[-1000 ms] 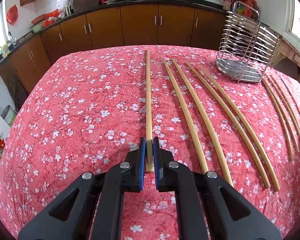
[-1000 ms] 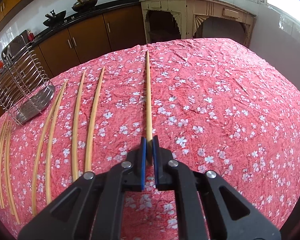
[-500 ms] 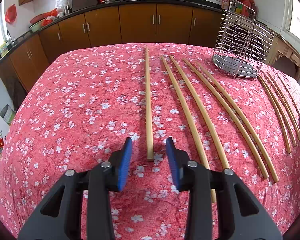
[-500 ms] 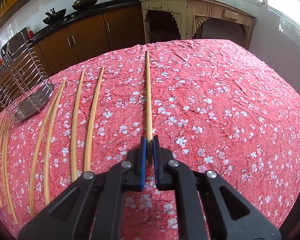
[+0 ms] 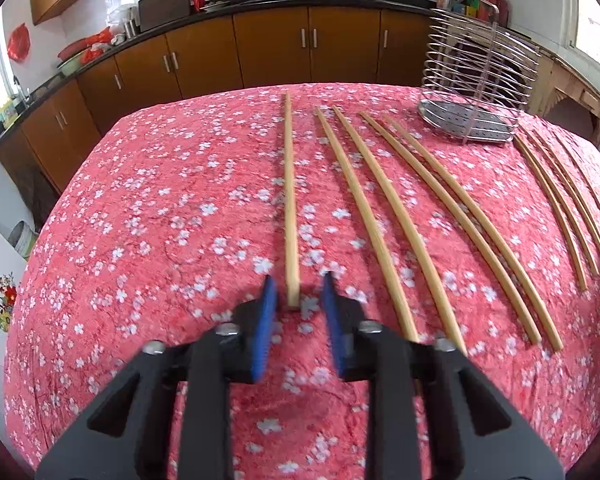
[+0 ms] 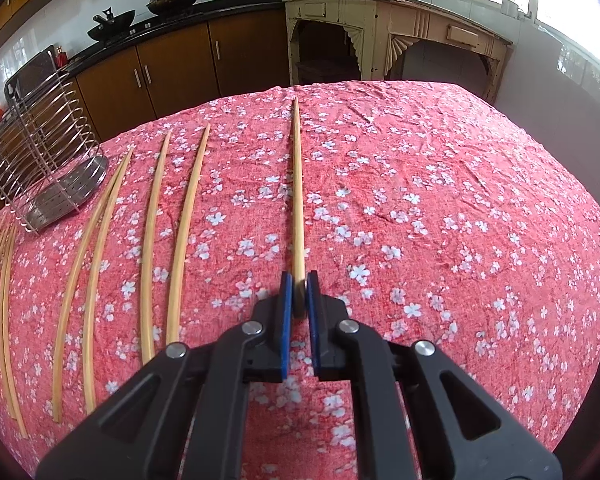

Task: Organize utensils
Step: 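Lift the held chopsticks off the cloth with both tools, then carry both chopsticks over the wire holder and open both tools to drop them in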

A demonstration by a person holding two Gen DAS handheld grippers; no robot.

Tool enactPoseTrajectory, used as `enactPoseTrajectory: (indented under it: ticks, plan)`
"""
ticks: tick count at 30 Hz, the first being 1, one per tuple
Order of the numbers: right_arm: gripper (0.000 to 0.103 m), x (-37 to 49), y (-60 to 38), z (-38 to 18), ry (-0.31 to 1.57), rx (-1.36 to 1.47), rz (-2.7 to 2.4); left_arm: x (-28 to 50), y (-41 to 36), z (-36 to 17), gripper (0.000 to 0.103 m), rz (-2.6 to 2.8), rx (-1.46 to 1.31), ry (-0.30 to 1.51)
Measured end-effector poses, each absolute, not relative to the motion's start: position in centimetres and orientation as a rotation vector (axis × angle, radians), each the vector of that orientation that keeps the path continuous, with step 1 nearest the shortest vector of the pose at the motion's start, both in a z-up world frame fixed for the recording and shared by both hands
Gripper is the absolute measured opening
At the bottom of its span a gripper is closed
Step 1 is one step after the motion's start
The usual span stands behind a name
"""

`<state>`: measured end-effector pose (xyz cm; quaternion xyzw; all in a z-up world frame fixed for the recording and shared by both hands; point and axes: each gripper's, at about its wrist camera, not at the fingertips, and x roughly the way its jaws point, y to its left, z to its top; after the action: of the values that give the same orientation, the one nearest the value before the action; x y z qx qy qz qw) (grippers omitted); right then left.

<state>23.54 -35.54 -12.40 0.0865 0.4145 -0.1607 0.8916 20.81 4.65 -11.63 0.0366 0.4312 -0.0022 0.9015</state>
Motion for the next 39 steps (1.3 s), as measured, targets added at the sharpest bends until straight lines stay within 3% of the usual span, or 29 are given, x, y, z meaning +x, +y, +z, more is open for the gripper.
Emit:
enactPoseTrajectory:
  ticks: [8,21,39]
  plan:
    - [0.007,21.0,-34.8,-9.7,0.718,0.141,-0.305,19.7,4.6,-10.7,0.007,-0.034,0.081,0.847]
    - [0.007,16.4,-33.5,0.5,0.372,0.079,-0.278,15.8,5.7,-1.1,0.007,-0.044,0.027,0.488]
    - [0.007,16.1,-32.6,7.4,0.199,0.112,-0.2,15.9,6.3,5.4,0.007,0.003,-0.054,0.277]
